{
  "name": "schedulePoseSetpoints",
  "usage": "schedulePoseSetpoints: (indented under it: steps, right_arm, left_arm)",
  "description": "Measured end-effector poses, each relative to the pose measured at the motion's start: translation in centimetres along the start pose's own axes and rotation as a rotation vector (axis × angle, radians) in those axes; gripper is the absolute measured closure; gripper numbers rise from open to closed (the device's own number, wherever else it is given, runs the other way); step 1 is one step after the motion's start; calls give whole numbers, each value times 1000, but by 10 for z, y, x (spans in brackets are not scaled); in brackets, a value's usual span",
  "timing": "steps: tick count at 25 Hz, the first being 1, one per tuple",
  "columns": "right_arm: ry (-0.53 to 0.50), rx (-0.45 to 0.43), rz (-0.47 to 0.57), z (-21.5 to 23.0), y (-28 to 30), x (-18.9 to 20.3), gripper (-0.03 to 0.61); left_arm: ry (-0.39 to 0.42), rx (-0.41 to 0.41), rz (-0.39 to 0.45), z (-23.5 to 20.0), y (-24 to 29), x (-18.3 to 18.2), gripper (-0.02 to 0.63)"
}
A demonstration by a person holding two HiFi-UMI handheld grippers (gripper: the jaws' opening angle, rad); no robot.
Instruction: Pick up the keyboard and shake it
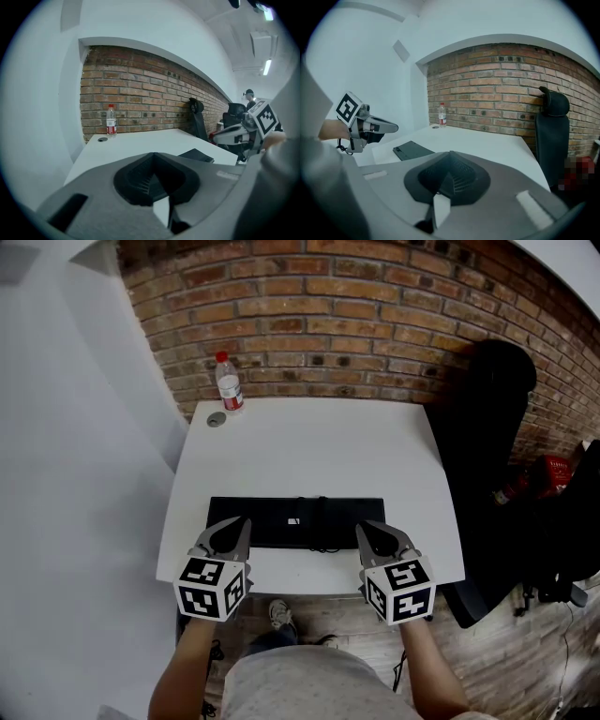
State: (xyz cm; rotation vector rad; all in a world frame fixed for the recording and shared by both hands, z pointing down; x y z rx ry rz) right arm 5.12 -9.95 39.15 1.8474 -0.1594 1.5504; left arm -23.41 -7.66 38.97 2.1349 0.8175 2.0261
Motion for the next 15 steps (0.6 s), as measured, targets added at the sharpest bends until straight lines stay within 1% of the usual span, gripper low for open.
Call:
schedulePoseSetpoints:
  steps: [15]
  right_arm:
    - [4, -10, -9, -6, 5, 0, 574]
  left_arm:
    - [-11, 4, -20, -5, -1, 5, 621]
Point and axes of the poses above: the fingertips, and each gripper's own axes: y forward along the fingers, z to its right, x out of its underside, the point moved 10 cm from there along -y, backward along the fingers, and after that the axes turned 3 degrees about -y, right-handed, at the moved point
